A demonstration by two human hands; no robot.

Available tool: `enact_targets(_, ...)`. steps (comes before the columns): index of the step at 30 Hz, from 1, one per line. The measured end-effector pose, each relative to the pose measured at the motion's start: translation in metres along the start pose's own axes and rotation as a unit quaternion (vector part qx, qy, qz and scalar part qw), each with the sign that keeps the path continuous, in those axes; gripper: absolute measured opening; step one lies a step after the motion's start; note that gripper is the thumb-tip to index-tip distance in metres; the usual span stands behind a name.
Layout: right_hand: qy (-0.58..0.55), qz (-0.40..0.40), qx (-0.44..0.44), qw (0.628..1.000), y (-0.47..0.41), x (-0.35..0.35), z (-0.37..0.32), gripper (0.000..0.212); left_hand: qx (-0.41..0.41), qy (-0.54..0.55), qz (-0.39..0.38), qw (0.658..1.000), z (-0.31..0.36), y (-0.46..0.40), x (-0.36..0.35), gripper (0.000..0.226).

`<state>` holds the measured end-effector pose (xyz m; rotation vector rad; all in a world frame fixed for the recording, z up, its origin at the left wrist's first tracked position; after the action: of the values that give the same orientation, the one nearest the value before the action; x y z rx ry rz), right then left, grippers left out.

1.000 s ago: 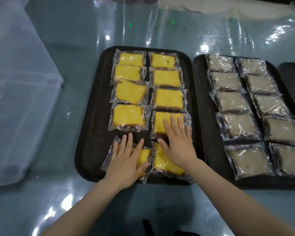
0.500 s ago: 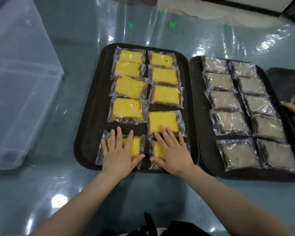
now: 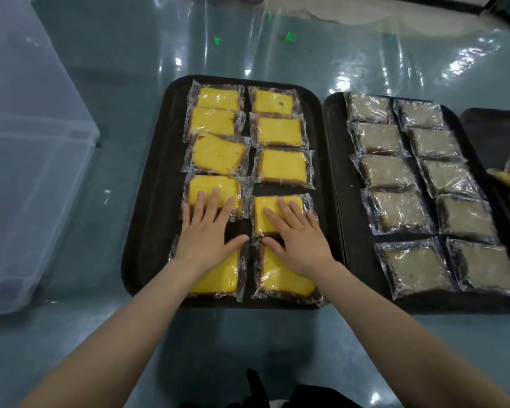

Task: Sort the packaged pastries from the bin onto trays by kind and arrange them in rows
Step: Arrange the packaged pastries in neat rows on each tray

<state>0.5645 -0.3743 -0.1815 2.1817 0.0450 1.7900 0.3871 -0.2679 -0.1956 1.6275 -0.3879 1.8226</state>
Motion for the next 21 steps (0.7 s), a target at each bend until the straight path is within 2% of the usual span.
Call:
enact_targets(5, 0.010, 0.022, -0.050, 0.998, 0.023, -0.010, 0.009, 0.074, -0.015, -0.025, 0.008, 1.000, -0.002, 0.014, -0.012, 0.084)
enact_targets(12, 0.015, 0.033, -0.053, 0.998, 0.030, -0.016, 0.003, 0.074, -0.015, 0.015, 0.046, 0.999, 0.002, 0.040, -0.010, 0.063)
enact_targets(21, -0.030, 0.017, -0.068, 0.997, 0.020, -0.013, 0.002, 0.081, -0.001, 0.026, 0.072, 0.997, 0.005, 0.042, -0.004, 0.055)
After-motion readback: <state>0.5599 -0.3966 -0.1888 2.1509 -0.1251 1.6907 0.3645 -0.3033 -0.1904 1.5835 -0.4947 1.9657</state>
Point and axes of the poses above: each hand's wrist, its own y-axis away from the middle knuckle, its own x-axis out of the back of the hand, z = x × y, the point moved 2 cm from there along -y, towards the middle knuckle
